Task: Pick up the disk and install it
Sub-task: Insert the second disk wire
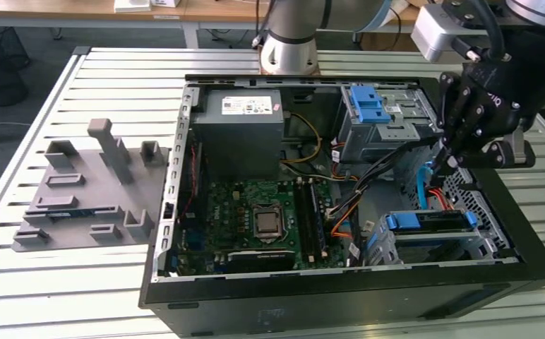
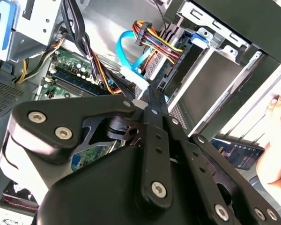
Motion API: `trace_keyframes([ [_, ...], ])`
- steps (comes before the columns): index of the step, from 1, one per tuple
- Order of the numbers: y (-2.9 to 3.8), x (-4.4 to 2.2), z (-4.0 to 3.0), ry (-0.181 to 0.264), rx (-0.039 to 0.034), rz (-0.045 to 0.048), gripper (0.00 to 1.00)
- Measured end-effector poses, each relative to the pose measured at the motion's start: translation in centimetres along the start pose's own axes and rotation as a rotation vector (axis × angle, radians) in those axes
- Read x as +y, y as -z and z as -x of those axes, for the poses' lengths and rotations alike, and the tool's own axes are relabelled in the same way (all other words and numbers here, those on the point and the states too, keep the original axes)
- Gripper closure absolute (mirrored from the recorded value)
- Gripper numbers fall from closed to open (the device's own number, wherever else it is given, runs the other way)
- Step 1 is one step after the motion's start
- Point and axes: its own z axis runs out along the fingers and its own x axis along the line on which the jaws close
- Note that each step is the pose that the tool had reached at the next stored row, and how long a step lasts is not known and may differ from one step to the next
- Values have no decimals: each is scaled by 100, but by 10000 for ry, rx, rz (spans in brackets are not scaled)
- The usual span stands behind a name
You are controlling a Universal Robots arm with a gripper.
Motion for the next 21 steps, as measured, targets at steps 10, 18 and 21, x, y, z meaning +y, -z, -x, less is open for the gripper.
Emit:
trace_keyframes([
  [10,-17,2,2,26,24,-70,83],
  [18,-96,94,0,24,18,-309,76],
  [21,-121,98,5,25,19,-319,76],
])
